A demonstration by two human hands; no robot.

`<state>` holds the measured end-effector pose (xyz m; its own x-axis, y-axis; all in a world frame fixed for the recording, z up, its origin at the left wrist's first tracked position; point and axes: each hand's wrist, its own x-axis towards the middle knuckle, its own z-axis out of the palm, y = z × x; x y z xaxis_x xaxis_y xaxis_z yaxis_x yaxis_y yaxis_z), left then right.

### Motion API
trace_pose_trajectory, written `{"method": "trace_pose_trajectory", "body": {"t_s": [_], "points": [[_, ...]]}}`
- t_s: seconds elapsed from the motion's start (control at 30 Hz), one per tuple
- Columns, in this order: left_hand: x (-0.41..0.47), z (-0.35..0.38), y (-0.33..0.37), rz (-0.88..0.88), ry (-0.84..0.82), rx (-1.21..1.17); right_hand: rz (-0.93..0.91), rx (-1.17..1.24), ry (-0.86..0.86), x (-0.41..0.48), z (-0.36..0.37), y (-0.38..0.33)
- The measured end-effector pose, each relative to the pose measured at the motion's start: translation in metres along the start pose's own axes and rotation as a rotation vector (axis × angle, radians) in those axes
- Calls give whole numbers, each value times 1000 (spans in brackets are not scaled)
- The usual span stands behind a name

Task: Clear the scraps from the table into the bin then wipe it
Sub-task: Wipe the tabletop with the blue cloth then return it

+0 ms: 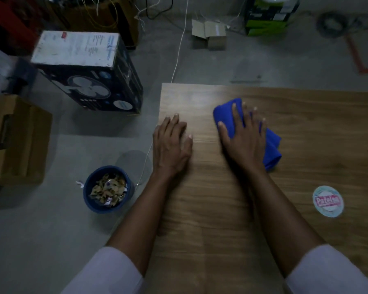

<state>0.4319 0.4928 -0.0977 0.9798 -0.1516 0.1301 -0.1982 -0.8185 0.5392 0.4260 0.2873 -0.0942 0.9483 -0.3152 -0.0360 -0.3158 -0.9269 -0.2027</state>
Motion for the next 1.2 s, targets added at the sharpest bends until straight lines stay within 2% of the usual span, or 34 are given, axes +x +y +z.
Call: {"method": "trace_pose_trajectory", "body": {"t_s": [0.07, 0.13, 0.17, 0.23, 0.3, 0.33, 0.4, 0.47, 0.53, 0.6, 0.67, 0.73, 0.83, 0.97, 1.07, 1.13, 1.2], "points": [[-1, 6, -3, 6, 14, -3, 113, 44, 35, 27, 2, -21], [-1, 7, -4, 6, 67, -40, 113, 70, 21, 38, 7, -57], [-2, 5, -3, -4, 100, -94, 39, 71, -1, 37, 10, -78], [-4, -3, 0, -57, 192, -231, -237, 29, -72, 24, 14, -107], [-8, -13, 1, -127, 257, -269, -496, 10, -154, 10, 10, -104], [-10, -16, 1, -135, 251, -238, -544, 25, -170, 5, 8, -91], [-12, -15, 1, -86, 175, -136, -428, 57, -126, -2, 3, -54], [-10, -11, 1, -55, 96, -41, -172, 45, -59, -3, -1, -24], [-9, -7, 1, -53, 70, -10, 7, 36, -15, 7, -3, -19], [-9, -4, -1, -45, 85, -28, 80, 52, 9, 25, 0, -37], [-8, -3, -4, -53, 91, -60, 73, 69, 5, 43, 5, -67], [-8, -3, -4, -59, 75, -90, -50, 63, -36, 57, 14, -103], [-8, -7, -4, -116, 83, -188, -382, -8, -137, 63, 21, -146], [-14, -19, 0, -192, 213, -230, -798, -67, -207, 37, 16, -120], [-16, -18, 5, -117, 198, -65, -860, -117, -161, 5, 17, -81], [-16, -10, 6, -27, 157, 98, -831, -135, -123, 6, 18, -72], [-9, -4, 5, -2, 116, 162, -769, -140, -95, 19, 14, -77]]}}
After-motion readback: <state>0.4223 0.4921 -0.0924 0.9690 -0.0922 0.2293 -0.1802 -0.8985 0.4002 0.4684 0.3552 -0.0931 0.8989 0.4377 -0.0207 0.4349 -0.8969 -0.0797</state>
